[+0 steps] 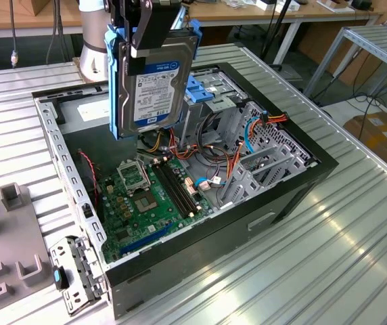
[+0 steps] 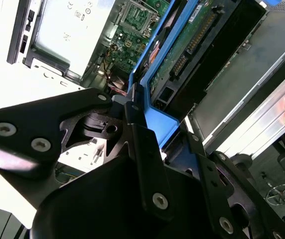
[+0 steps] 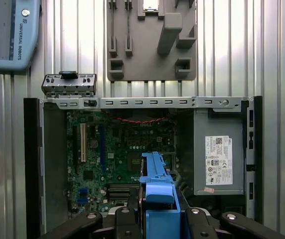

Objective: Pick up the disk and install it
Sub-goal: 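Insert the disk into the insertion slot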

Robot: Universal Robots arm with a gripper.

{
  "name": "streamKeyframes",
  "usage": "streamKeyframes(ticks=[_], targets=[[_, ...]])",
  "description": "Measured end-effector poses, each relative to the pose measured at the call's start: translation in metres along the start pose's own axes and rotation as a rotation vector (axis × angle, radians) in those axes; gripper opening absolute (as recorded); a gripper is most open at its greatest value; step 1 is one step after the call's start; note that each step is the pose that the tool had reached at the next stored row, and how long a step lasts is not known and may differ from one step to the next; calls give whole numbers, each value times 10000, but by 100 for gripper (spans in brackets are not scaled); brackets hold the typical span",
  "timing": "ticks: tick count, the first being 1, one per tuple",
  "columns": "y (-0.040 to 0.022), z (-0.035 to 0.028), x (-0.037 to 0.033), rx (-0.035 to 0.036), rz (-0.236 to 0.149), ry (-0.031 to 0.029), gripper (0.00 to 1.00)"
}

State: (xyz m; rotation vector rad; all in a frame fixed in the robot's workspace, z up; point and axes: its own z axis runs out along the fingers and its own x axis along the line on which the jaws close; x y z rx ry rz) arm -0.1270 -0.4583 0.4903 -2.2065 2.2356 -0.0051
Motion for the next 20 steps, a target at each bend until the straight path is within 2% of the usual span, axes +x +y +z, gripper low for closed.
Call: streamKeyframes(ticks=[20], targets=[[-1,1,54,-3,0,0,37]])
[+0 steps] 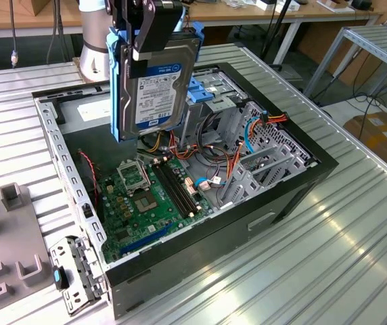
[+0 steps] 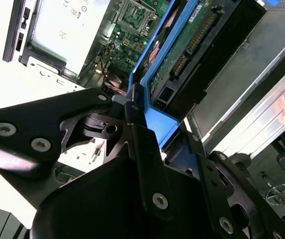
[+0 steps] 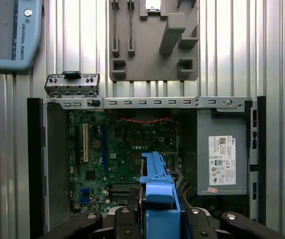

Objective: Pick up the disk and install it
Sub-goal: 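Insert the disk into the insertion slot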

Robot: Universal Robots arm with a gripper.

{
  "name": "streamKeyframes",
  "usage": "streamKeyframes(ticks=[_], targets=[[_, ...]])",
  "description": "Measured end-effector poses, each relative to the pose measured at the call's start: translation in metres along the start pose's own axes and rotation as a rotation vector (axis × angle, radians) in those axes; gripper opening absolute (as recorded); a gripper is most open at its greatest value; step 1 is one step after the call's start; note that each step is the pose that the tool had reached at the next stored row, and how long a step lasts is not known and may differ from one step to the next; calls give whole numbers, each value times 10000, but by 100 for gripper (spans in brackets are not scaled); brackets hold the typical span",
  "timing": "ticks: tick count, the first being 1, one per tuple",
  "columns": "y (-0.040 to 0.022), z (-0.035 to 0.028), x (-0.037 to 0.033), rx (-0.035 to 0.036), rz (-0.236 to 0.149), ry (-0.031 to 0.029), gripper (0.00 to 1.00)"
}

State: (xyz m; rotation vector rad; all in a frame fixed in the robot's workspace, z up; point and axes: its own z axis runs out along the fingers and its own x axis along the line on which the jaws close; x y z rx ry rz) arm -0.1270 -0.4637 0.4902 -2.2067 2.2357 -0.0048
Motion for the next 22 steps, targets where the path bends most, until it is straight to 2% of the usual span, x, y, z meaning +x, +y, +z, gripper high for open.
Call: streamKeyframes(ticks=[13,22], targets=[[-1,1,39,-1,0,0,37],[-11,1,182,-7,0,0,37]])
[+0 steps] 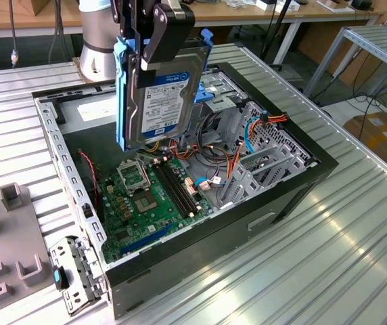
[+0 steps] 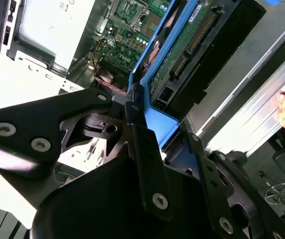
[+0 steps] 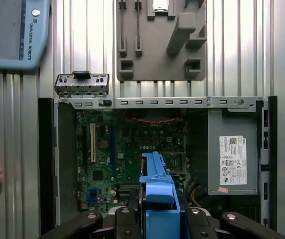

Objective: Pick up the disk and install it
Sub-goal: 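Insert the disk into the insertion slot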

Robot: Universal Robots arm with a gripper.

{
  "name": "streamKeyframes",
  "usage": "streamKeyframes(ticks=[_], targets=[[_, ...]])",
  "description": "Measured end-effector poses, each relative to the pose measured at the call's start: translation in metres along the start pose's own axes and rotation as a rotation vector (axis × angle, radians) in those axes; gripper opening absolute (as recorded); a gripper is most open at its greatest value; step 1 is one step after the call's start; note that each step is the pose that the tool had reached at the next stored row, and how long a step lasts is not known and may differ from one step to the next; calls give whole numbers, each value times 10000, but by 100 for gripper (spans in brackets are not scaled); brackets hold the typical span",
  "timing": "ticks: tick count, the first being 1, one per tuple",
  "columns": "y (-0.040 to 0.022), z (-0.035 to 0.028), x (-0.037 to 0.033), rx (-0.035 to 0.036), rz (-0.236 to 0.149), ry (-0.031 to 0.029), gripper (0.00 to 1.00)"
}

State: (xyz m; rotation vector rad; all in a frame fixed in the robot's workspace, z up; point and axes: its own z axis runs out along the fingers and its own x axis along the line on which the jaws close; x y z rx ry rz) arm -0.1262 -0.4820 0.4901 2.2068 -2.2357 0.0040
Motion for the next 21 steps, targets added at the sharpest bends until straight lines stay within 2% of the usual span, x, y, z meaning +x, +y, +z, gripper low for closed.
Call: streamKeyframes(ticks=[7,21], targets=[[-137,0,15,-30,3,0,37],[-284,1,46,-56,12,0,37]])
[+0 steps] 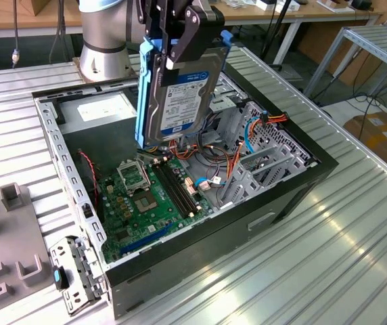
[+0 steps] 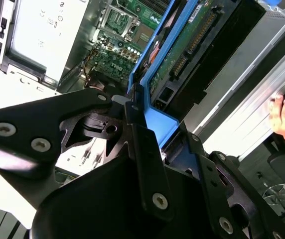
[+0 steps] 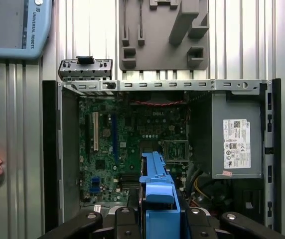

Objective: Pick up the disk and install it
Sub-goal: 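Insert the disk into the insertion slot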

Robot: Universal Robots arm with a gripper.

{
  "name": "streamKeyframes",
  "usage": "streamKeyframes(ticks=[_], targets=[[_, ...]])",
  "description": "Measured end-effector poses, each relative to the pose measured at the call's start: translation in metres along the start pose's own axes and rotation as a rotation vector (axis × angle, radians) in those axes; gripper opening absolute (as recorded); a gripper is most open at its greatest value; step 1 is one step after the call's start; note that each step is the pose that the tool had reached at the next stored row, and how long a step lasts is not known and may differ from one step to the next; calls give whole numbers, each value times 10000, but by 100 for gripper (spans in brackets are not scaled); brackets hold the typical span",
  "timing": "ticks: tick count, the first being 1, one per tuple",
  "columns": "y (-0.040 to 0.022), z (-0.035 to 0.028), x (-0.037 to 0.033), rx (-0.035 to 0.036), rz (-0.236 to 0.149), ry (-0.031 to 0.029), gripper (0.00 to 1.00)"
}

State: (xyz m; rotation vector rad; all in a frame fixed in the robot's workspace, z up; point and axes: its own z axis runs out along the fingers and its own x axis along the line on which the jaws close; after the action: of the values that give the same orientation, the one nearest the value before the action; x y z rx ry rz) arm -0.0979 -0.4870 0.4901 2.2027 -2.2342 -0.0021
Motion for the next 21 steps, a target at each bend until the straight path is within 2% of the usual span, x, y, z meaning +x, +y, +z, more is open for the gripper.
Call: streamKeyframes(ticks=[8,16,21], targets=[[-78,0,34,-22,1,1,37],[-127,-1,80,-48,2,1,37],[-147,0,134,-63,2,1,37]])
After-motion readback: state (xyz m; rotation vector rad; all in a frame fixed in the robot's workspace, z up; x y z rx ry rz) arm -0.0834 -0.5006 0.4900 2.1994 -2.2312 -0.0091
